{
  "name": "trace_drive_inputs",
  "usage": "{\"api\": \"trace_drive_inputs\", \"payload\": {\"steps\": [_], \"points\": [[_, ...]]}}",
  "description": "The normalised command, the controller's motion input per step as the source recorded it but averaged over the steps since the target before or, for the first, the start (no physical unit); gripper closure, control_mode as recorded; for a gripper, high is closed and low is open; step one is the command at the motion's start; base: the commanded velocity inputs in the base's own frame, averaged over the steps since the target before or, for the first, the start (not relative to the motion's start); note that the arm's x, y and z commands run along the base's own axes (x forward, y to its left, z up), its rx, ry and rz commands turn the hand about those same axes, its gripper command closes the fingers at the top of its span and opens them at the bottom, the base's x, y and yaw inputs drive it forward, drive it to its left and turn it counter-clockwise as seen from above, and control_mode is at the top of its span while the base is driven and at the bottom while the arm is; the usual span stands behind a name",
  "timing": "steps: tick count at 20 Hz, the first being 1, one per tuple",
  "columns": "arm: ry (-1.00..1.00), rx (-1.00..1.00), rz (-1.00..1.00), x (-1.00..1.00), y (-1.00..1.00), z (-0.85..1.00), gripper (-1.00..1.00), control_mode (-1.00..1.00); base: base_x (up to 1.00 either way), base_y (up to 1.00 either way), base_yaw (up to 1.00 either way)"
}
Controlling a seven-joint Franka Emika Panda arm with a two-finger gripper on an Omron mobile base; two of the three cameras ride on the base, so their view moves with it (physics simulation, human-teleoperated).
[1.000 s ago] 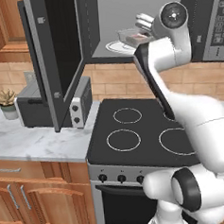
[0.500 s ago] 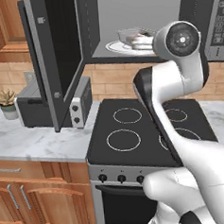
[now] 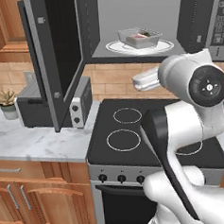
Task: Place the tupperware containing the steak and squash meal in the microwave. Close the microwave door and press the start button to reheat the meal.
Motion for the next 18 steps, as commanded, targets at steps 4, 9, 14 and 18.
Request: {"api": "trace_drive_inputs", "payload": {"steps": [4,9,14,18], "points": [[0.15,-0.35,0.15,-0.72,0.44,0.0,-1.0,-1.0,0.0,0.0,0.0],[0.11,-0.38,0.09,-0.48,0.59,0.0,-1.0,-1.0,0.0,0.0,0.0],[-0.04,-0.36,0.03,-0.25,0.66,-0.01,-1.0,-1.0,0.0,0.0,0.0],[-0.2,-0.32,0.0,-0.03,0.63,-0.18,-1.0,-1.0,0.0,0.0,0.0]]}}
